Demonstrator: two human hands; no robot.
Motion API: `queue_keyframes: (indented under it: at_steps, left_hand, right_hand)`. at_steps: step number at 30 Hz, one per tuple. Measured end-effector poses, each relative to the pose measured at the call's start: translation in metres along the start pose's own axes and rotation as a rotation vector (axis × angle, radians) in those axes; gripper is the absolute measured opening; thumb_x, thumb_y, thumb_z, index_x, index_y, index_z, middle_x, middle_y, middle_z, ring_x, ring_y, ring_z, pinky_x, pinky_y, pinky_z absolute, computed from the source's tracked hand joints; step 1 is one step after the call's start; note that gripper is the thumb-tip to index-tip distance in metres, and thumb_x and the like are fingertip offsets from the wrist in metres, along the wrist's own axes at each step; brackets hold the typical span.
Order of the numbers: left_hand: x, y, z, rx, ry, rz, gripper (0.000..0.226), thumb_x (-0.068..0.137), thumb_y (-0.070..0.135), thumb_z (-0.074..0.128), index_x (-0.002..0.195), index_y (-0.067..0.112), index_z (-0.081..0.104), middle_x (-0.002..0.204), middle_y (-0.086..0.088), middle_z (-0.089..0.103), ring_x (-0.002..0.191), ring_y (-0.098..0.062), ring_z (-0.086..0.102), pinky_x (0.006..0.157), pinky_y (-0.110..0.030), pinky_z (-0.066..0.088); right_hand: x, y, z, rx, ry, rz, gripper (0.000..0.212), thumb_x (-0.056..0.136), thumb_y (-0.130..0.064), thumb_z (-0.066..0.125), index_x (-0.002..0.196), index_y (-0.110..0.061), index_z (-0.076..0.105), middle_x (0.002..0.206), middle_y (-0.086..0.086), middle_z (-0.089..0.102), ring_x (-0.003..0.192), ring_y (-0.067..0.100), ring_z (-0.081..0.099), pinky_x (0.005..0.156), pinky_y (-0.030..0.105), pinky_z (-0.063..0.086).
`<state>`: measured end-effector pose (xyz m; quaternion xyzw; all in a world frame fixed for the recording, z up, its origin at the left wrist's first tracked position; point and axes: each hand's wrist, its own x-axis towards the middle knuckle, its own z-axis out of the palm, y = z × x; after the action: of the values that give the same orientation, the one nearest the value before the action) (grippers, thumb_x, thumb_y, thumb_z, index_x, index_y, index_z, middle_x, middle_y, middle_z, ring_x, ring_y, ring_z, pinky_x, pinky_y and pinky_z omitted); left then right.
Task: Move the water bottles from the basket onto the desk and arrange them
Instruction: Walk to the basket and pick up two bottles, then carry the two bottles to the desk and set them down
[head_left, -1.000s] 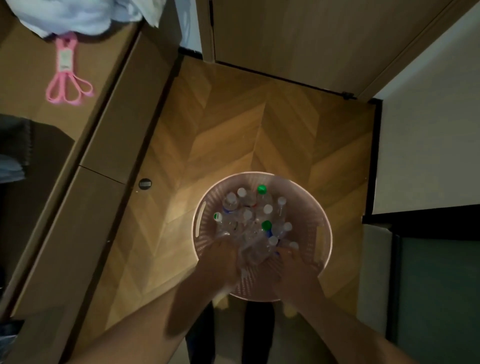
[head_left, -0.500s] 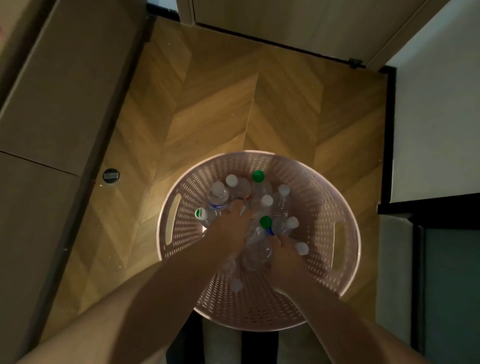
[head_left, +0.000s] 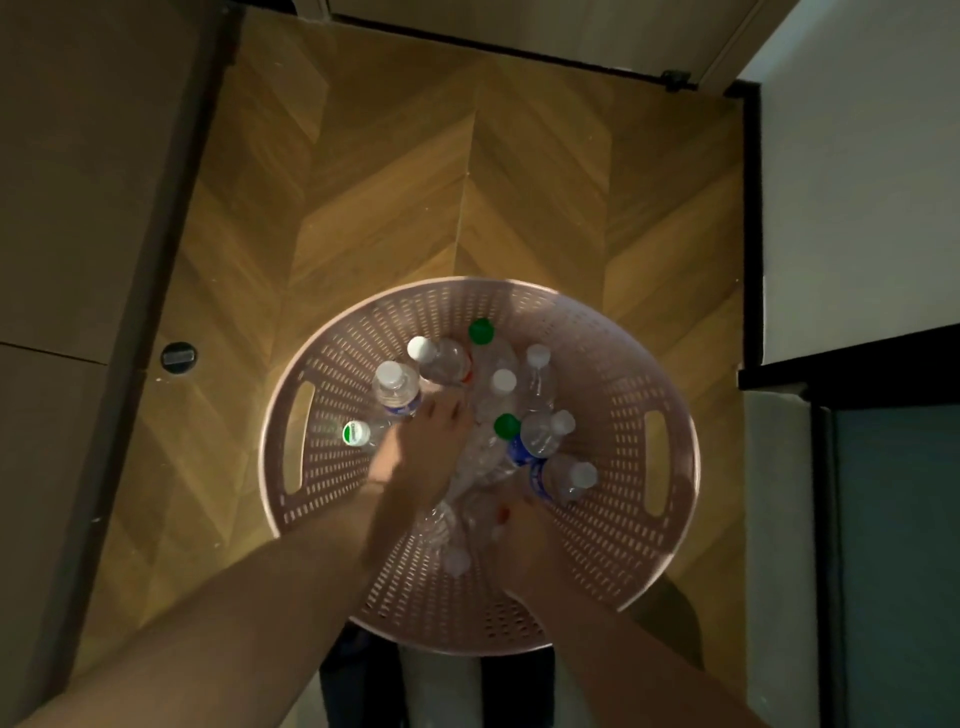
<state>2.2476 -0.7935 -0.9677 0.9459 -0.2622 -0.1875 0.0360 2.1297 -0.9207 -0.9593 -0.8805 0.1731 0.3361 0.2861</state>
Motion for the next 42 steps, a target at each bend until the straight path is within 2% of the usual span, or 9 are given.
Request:
queue_keyframes:
  at_steps: [5,12,16,22,25,28,32,36,42]
  left_hand:
    - [-0.056,0.005,0.030,-0.059,-0.468,0.009,0.056,0.095,0.015,0.067,0.147,0.017,0.046,0.145,-0.003,0.050,0.121,-0.024,0.060,0.094,-0.029,0.052]
    - [-0.065,0.034,0.063,-0.116,-0.694,0.079,0.051,0.092,0.020,0.064,0.142,0.019,0.054,0.143,-0.008,0.058,0.120,-0.033,0.063,0.101,-0.046,0.054]
    - [-0.060,0.051,0.068,0.188,-0.645,0.198,0.037,0.104,0.019,0.052,0.137,0.004,0.059,0.138,-0.019,0.061,0.126,-0.038,0.060,0.109,-0.049,0.046]
    - [-0.069,0.043,0.056,0.101,-0.432,0.157,0.034,0.109,0.011,0.036,0.133,0.002,0.059,0.138,-0.020,0.060,0.127,-0.037,0.059,0.100,-0.042,0.047]
    - [-0.078,0.018,0.057,-0.059,-0.399,-0.021,0.039,0.109,0.010,0.036,0.145,0.010,0.051,0.149,-0.014,0.052,0.134,-0.032,0.054,0.106,-0.029,0.047]
    - [-0.078,-0.005,0.038,-0.351,-0.335,-0.248,0.043,0.109,0.017,0.039,0.150,0.009,0.046,0.146,-0.014,0.055,0.127,-0.037,0.058,0.087,-0.019,0.047]
    - [-0.095,-0.020,-0.022,-0.430,-0.239,-0.207,0.021,0.092,0.006,0.061,0.111,0.010,0.068,0.117,-0.004,0.058,0.098,-0.027,0.063,0.077,-0.026,0.050]
    - [-0.139,-0.012,-0.119,-0.629,-0.101,-0.230,0.026,0.075,-0.004,0.078,0.087,0.018,0.072,0.096,0.013,0.051,0.087,0.003,0.048,0.070,0.003,0.033]
    - [-0.249,0.012,-0.299,-0.850,-0.014,-0.367,0.017,0.087,0.027,0.075,0.100,0.032,0.066,0.122,0.009,0.052,0.104,-0.018,0.063,0.092,-0.031,0.055]
  right_hand:
    - [0.001,0.020,-0.011,0.054,-0.006,0.055,0.028,0.093,-0.021,0.071,0.117,-0.031,0.059,0.103,-0.009,0.051,0.095,0.015,0.053,0.073,0.020,0.041]
    - [0.017,0.035,-0.026,-0.035,0.025,0.002,0.028,0.090,-0.003,0.063,0.084,-0.028,0.052,0.095,0.001,0.061,0.077,0.017,0.061,0.066,0.038,0.053]
    - [0.022,0.043,-0.030,-0.058,-0.020,-0.027,0.017,0.093,-0.010,0.067,0.085,-0.019,0.054,0.086,0.001,0.060,0.075,0.018,0.059,0.063,0.036,0.049]
    - [0.018,0.042,-0.017,-0.043,0.011,0.051,0.017,0.091,-0.004,0.063,0.081,-0.018,0.067,0.088,0.002,0.069,0.084,0.018,0.065,0.068,0.027,0.047]
    - [0.016,0.029,-0.014,-0.017,0.035,0.016,0.015,0.096,-0.004,0.061,0.095,-0.011,0.075,0.097,0.002,0.071,0.094,0.020,0.068,0.082,0.031,0.053]
    - [0.001,0.009,-0.019,0.001,0.039,-0.016,0.027,0.092,-0.002,0.065,0.083,-0.027,0.070,0.084,-0.015,0.055,0.079,0.003,0.056,0.071,0.016,0.042]
    - [-0.035,-0.017,-0.036,0.040,0.150,-0.096,0.054,0.085,0.003,0.068,0.056,-0.037,0.048,0.060,-0.022,0.046,0.065,-0.003,0.056,0.064,0.006,0.040]
    - [-0.101,-0.046,-0.089,0.194,0.103,0.036,0.007,0.092,-0.007,0.072,0.095,-0.013,0.071,0.092,-0.010,0.061,0.091,0.012,0.062,0.084,0.017,0.050]
    - [-0.244,-0.134,-0.205,0.183,0.186,-0.018,0.016,0.083,-0.017,0.081,0.091,-0.017,0.068,0.097,-0.002,0.064,0.084,0.019,0.062,0.067,0.027,0.047]
